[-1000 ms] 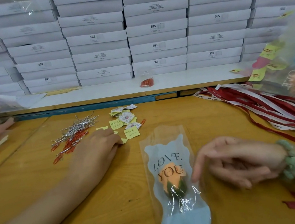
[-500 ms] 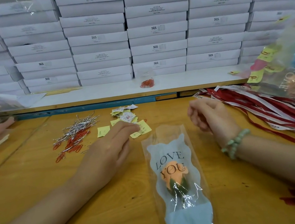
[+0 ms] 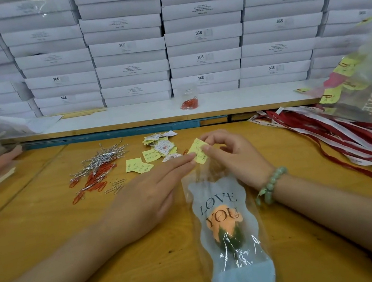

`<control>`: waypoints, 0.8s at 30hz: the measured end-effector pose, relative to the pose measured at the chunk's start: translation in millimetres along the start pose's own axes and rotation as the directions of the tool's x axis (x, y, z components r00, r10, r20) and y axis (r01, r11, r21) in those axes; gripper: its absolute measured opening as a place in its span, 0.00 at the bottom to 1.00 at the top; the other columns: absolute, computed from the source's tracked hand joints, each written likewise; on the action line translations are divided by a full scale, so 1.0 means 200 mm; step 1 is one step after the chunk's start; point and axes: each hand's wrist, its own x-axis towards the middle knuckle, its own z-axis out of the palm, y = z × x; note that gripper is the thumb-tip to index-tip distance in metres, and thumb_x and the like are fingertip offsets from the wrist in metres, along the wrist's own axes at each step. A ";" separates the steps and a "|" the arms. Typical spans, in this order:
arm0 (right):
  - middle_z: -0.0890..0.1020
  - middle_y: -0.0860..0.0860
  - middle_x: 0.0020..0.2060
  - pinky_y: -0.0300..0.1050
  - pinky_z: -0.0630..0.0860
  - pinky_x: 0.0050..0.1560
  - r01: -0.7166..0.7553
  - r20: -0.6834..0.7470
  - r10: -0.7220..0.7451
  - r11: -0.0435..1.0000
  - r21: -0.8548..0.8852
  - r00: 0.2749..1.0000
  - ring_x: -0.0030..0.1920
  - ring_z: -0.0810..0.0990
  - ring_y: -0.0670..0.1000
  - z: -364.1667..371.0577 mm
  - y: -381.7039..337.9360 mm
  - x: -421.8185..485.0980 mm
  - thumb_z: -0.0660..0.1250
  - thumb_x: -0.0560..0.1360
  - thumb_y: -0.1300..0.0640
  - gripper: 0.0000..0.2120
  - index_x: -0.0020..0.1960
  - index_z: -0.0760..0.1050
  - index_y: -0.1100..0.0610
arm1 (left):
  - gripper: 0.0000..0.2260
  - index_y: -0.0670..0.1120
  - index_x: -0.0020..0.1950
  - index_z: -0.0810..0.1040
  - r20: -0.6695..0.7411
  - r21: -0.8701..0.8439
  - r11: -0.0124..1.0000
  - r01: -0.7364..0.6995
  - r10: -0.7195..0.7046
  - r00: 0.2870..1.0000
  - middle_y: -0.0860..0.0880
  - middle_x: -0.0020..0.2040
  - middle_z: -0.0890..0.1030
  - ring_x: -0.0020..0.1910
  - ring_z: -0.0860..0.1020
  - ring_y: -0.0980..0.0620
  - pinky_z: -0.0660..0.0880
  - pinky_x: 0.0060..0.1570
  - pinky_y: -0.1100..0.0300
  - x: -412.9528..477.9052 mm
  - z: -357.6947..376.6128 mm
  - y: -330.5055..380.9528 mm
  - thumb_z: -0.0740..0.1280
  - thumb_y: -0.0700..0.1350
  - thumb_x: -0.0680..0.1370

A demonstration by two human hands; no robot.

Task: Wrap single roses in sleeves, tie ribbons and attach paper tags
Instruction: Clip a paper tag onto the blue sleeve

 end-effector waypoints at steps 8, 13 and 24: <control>0.80 0.53 0.33 0.32 0.72 0.35 -0.147 0.089 0.153 0.987 -0.062 0.984 0.32 0.79 0.45 -0.02 0.03 -0.01 0.60 0.80 0.55 0.13 0.39 0.72 0.58 | 0.23 0.52 0.70 0.71 -0.229 -0.207 0.953 0.220 -0.266 0.936 0.55 0.68 0.73 0.68 0.69 0.58 0.67 0.67 0.60 -0.03 0.02 -0.07 0.65 0.35 0.77; 0.78 0.43 0.25 0.31 0.73 0.31 -0.165 0.153 0.144 0.978 0.131 0.978 0.28 0.80 0.41 -0.04 0.06 0.01 0.66 0.77 0.59 0.09 0.39 0.72 0.58 | 0.19 0.58 0.57 0.77 -0.299 -0.644 0.622 0.445 -0.740 0.602 0.58 0.55 0.77 0.48 0.77 0.60 0.76 0.43 0.61 -0.01 -0.07 -0.21 0.62 0.34 0.77; 0.80 0.46 0.30 0.29 0.73 0.34 -0.183 0.150 0.157 0.967 0.177 0.976 0.29 0.79 0.39 -0.03 0.08 0.02 0.70 0.74 0.62 0.06 0.50 0.77 0.61 | 0.05 0.49 0.46 0.78 -0.005 0.172 0.793 0.584 -0.592 0.806 0.52 0.44 0.78 0.47 0.73 0.51 0.73 0.45 0.52 -0.13 -0.25 -0.51 0.66 0.39 0.77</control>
